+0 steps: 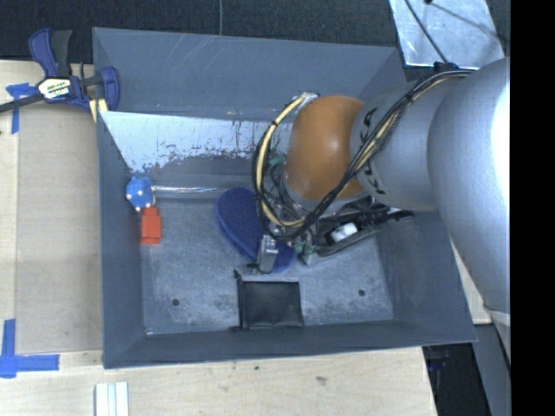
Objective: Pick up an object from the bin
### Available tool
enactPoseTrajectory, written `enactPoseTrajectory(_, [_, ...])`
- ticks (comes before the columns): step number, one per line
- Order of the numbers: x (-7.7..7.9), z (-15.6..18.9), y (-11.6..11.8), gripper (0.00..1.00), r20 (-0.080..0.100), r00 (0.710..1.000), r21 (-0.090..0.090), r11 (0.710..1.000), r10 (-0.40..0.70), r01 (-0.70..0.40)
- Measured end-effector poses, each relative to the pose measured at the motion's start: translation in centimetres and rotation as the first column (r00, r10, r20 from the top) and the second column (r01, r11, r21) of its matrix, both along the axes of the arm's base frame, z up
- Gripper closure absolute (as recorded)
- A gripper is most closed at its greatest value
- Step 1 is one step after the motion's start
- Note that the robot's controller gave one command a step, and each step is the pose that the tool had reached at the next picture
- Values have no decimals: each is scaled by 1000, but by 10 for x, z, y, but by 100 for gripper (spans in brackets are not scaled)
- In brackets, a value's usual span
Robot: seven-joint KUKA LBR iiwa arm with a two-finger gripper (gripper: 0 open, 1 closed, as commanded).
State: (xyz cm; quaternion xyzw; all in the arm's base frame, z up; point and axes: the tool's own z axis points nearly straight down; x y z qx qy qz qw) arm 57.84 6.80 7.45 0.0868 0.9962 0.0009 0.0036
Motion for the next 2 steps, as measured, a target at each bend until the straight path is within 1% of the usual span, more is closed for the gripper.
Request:
enactPoseTrajectory(1, [2,5,0,100,6,1000,1,1000,0,0])
enactPoseTrajectory(2, [-12,153,-10,100,4,1000,0,1000,17,-17])
